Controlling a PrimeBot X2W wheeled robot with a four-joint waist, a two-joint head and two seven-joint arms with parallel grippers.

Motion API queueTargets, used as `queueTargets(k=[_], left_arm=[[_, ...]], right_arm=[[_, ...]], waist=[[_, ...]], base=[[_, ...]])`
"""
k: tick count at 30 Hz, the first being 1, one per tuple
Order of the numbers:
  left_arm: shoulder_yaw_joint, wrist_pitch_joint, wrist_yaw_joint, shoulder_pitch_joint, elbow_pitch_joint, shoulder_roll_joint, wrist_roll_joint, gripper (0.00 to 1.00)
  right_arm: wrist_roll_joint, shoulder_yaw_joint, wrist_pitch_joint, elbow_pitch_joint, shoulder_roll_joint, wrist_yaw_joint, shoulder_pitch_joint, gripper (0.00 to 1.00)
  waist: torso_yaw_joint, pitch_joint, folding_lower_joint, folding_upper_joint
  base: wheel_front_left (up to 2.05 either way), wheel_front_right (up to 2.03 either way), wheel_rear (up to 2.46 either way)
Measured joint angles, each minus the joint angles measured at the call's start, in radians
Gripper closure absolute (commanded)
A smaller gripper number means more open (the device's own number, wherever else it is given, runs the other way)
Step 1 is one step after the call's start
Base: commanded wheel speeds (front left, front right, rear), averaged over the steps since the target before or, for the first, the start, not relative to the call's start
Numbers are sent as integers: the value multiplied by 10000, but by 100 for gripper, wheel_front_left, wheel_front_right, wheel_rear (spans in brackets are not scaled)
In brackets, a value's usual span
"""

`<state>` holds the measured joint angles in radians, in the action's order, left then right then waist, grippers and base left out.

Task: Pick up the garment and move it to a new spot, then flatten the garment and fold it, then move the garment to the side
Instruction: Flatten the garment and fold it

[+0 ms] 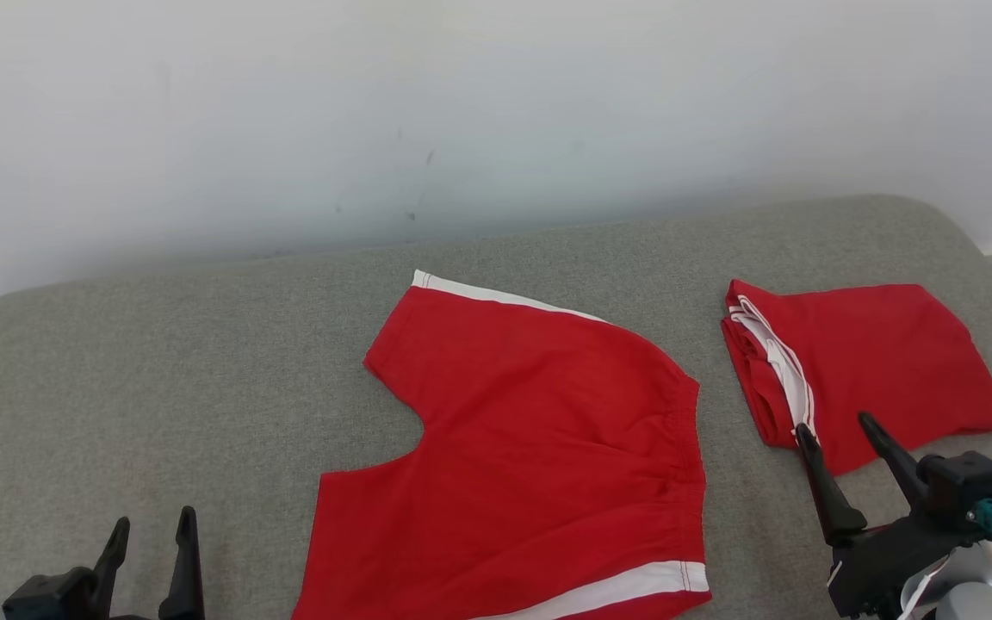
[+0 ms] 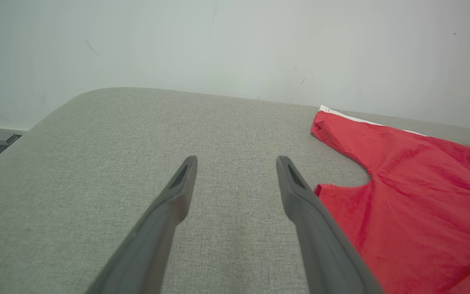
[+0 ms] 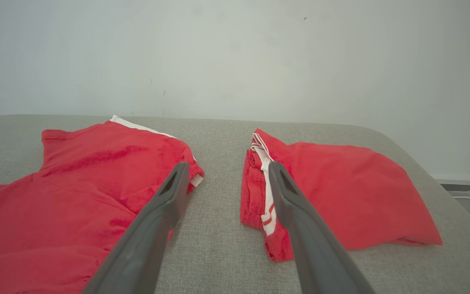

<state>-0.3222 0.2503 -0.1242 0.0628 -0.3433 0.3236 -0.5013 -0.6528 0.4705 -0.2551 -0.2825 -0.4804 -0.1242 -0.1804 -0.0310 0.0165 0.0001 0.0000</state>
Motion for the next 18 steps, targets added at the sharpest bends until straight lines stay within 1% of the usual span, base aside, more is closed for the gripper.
queueTargets(k=[4,10,18], left_arm=[[253,0,0,-13,69,-180,412,0],[537,2,0,-279,234,-437,729,0],[777,2,0,-381,426,-683,1151,0]], right_arm=[[213,-232,0,-105,176,0,193,0],[606,-464,0,-109,445,0,319,0],[1003,-723,0,-109,594,-2,356,0]], waist=[[17,33,0,0],[34,38,-1,0],[45,17,0,0]], base=[[0,0,0],[0,0,0],[0,0,0]])
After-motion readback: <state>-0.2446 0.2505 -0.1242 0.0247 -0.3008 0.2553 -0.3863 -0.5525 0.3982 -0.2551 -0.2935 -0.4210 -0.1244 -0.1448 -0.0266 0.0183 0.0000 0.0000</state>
